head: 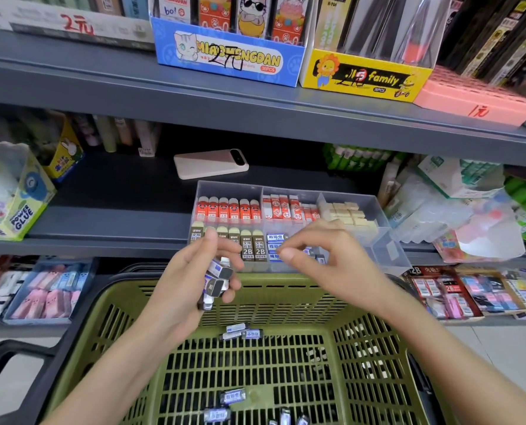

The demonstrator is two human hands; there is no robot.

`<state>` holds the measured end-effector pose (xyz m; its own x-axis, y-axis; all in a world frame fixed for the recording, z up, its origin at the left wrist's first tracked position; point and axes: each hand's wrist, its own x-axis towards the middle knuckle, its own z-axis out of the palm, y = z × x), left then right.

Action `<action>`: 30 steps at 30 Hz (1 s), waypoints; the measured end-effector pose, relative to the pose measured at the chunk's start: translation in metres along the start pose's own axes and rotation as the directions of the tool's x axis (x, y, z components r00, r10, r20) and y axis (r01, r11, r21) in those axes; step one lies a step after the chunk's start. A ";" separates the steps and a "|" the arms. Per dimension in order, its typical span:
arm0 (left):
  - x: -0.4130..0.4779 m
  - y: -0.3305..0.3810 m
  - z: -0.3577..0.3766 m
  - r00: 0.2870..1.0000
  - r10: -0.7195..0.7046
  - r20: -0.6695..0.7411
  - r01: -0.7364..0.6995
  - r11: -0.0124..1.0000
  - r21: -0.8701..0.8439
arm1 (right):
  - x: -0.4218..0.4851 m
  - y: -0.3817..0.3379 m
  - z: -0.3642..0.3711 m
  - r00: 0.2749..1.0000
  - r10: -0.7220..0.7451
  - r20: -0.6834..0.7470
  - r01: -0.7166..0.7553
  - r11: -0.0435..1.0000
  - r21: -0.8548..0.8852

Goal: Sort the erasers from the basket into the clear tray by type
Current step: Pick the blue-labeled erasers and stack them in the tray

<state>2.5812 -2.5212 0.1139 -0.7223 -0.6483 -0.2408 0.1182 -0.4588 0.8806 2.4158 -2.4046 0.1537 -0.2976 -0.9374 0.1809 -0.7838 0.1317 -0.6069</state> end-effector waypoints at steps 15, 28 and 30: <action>-0.007 -0.018 0.004 0.934 0.343 0.094 -0.345 0.809 0.475 | -0.016 -0.048 0.049 0.951 0.293 0.100 -0.300 0.793 0.531; -0.006 -0.015 0.006 0.990 0.124 0.073 -0.133 0.981 0.140 | 0.017 0.043 -0.029 0.910 0.415 -0.014 -0.409 0.892 -0.192; -0.007 -0.015 0.007 0.991 0.104 0.083 -0.115 0.983 0.141 | 0.026 0.051 -0.025 0.913 0.402 0.075 -0.344 0.854 -0.390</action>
<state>2.5796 -2.5058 0.1048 -0.7602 -0.6398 -0.1132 0.1033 -0.2910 0.9511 2.3541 -2.4144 0.1472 -0.5458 -0.8267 -0.1366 -0.7796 0.5608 -0.2789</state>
